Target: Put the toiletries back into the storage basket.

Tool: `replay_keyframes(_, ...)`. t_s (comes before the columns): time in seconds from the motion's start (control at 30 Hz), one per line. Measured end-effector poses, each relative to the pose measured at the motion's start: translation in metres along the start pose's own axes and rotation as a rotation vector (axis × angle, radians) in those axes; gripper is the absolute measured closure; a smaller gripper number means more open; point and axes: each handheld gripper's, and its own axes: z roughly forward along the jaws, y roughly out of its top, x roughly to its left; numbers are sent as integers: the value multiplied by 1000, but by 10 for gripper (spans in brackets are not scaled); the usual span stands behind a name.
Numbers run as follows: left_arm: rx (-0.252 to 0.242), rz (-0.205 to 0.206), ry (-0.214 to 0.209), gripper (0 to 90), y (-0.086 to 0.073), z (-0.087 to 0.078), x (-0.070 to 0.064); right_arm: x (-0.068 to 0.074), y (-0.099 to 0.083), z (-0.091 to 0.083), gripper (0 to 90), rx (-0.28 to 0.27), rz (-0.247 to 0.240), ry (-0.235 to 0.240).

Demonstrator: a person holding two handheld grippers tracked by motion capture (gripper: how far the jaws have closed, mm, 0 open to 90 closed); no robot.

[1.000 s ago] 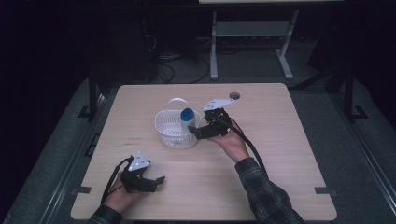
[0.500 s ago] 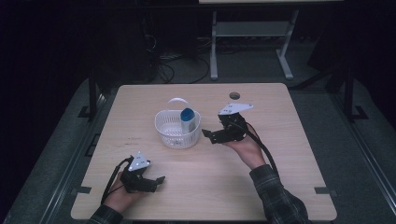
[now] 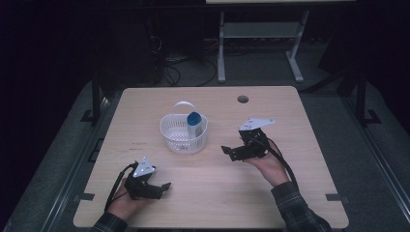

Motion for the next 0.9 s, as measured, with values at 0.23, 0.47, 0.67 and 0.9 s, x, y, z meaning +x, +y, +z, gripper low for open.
replay_keyframes(0.23,2,2,-1,124,0,0,0,-1,-20,-10,87,26,31,3)
replay_keyframes(0.47,1,-1,-1,125,0,0,0,-2,-39,-20,82,38,45,-11)
replay_keyframes(0.67,-2,-3,0,125,0,0,0,-4,-56,-30,78,46,65,-25)
replay_keyframes(0.9,0,-1,0,125,0,0,0,-7,-75,-37,77,58,101,-42)
